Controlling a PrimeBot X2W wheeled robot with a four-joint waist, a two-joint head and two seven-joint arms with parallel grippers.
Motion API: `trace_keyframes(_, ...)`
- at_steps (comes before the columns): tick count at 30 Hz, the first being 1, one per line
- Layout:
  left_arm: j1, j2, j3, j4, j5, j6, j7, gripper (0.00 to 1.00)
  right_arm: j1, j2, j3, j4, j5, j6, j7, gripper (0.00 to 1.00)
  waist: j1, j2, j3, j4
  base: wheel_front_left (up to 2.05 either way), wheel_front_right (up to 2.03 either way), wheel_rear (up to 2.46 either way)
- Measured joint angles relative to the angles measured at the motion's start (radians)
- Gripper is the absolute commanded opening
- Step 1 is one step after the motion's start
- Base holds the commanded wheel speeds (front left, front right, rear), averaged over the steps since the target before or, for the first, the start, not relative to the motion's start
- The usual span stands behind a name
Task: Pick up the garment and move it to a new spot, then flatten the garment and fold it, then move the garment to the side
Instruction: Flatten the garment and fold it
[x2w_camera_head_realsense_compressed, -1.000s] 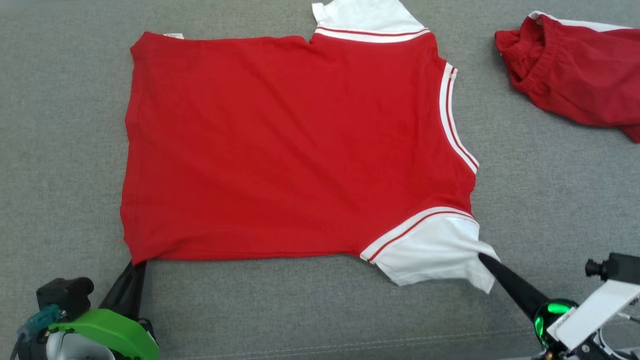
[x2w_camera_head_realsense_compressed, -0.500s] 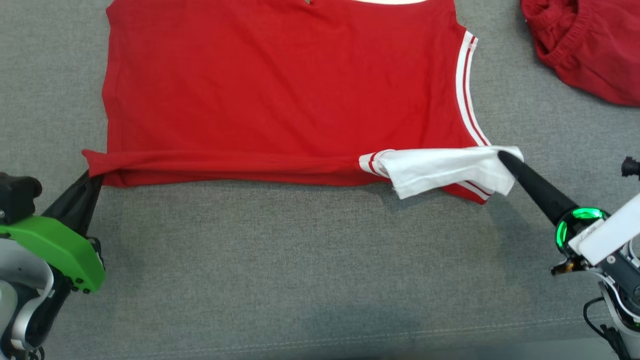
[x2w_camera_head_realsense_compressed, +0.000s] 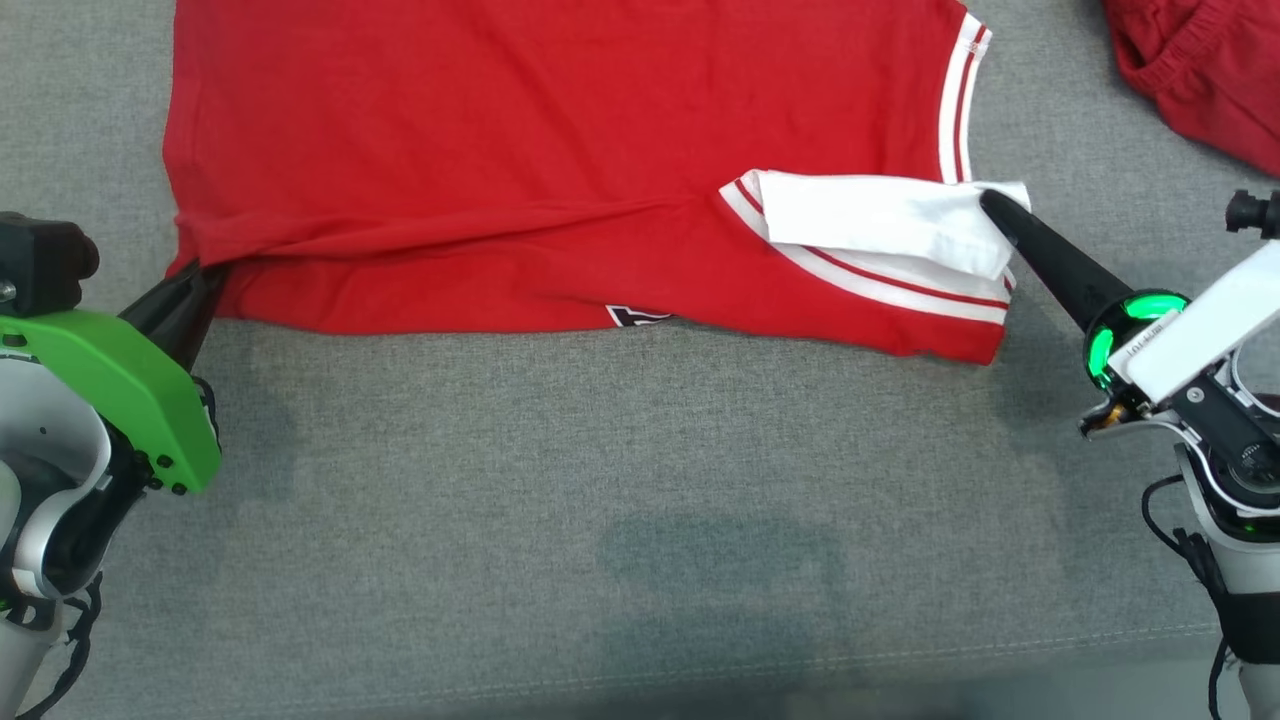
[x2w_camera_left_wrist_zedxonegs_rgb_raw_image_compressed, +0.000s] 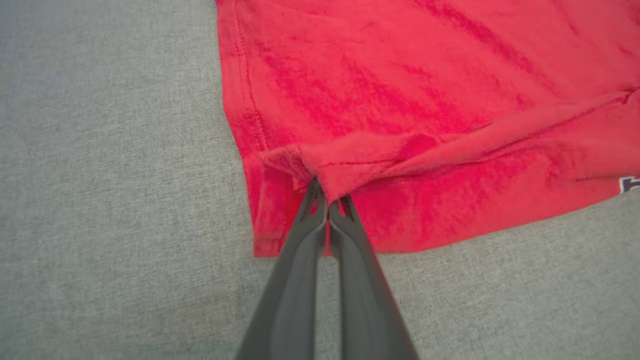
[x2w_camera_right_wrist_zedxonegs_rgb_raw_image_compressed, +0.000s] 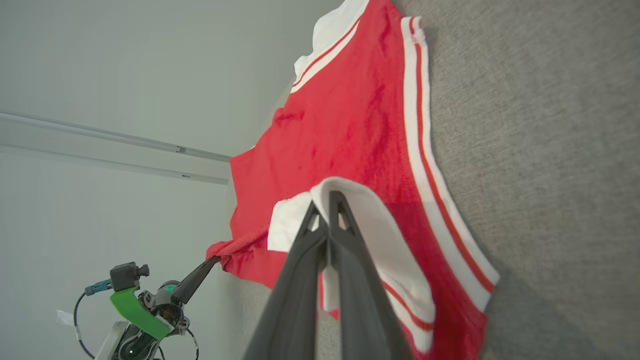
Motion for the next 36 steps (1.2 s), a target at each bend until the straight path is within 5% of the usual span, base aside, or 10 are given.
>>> trace_keyframes(2,-0.011,-0.003,-0.005,0.009,0.0,0.0,0.016,0.0,-0.025,0.008,0.004,0.015,-0.004,-0.005,0.0,0.0,0.0,0.0,0.006,-0.002,0.0,0.0,0.0)
trace_keyframes(4,-0.028,-0.013,-0.011,0.026,0.0,0.0,0.034,0.1,-0.048,0.016,0.005,0.034,-0.021,-0.009,-0.006,0.48,0.0,0.0,0.01,-0.004,0.0,0.0,0.0)
trace_keyframes(5,-0.035,-0.02,-0.01,0.037,-0.001,0.001,0.043,0.36,-0.06,0.021,0.005,0.044,-0.032,-0.01,-0.013,1.0,0.0,0.0,0.012,-0.005,0.0,0.0,0.0)
trace_keyframes(6,-0.039,-0.023,-0.008,0.044,0.0,0.001,0.048,0.82,-0.07,0.024,0.004,0.053,-0.044,-0.015,-0.016,1.0,0.0,0.0,0.014,-0.006,0.0,0.0,0.0)
trace_keyframes(7,-0.042,-0.023,-0.006,0.047,0.002,0.001,0.046,1.0,-0.079,0.025,0.005,0.063,-0.053,-0.016,-0.023,1.0,0.0,0.0,0.016,-0.007,0.0,0.0,0.0)
trace_keyframes(21,-0.023,-0.164,0.178,0.098,-0.01,0.017,-0.18,1.0,0.01,-0.015,-0.019,0.063,-0.211,0.053,-0.184,1.0,0.0,0.0,-0.027,-0.009,0.0,0.0,0.0)
trace_keyframes(26,0.122,-0.239,0.176,0.143,-0.081,0.018,-0.182,1.0,0.126,-0.015,-0.008,0.049,-0.238,0.053,-0.201,1.0,0.0,0.0,-0.036,0.007,0.0,0.0,0.0)
trace_keyframes(36,0.149,-0.256,0.204,0.19,-0.103,0.018,-0.184,1.0,0.17,-0.002,0.03,0.047,-0.244,0.046,-0.217,1.0,0.0,0.0,-0.022,0.023,0.0,0.0,0.0)
